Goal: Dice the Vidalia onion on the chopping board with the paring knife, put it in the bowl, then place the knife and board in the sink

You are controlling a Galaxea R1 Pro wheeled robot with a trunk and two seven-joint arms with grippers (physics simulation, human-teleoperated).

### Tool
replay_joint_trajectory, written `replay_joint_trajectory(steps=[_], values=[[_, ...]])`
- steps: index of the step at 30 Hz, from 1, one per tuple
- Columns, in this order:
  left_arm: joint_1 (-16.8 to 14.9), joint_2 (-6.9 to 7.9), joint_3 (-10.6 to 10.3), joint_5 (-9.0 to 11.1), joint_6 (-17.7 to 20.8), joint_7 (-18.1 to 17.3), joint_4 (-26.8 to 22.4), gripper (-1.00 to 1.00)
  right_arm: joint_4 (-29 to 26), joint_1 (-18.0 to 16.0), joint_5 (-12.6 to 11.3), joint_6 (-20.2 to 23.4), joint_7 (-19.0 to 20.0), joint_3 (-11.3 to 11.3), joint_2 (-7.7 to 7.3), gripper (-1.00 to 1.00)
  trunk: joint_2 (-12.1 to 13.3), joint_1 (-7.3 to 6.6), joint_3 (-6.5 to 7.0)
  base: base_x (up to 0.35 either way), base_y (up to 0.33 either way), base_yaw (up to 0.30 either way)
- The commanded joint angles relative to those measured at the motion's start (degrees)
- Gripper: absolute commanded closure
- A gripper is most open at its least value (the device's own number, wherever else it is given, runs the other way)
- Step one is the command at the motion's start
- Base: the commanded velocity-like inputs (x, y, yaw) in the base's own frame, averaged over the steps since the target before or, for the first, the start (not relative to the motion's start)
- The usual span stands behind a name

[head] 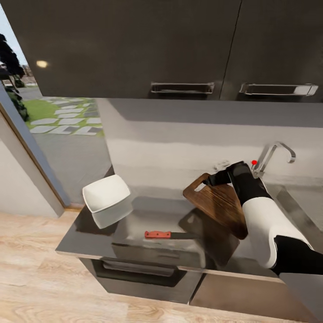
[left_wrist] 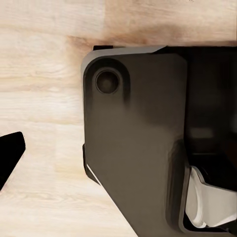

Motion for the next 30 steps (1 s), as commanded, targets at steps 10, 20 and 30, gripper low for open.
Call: replay_joint_trajectory(steps=[10, 20, 30], values=[[-0.03, 0.0, -0.04, 0.05, -0.17, -0.04, 0.02, -1.0, 0.39, -0.08, 0.25, 0.25, -5.0, -2.77, 0.1, 1.0, -0.11, 0.03, 0.34, 0.138, 0.262, -0.261], [-0.03, 0.0, -0.04, 0.05, -0.17, -0.04, 0.02, -1.0, 0.48, -0.12, -0.27, 0.57, -13.97, -15.25, 0.65, 1.0, -0.11, 0.03, 0.42, 0.182, 0.18, -0.043], [-0.03, -0.15, -0.04, 0.05, -0.17, -0.04, 0.02, -1.0, 0.22, -0.15, -10.05, -0.87, -47.03, -27.86, 8.35, 1.0, -0.11, 0.03, 0.42, 0.066, 0.065, -0.001]])
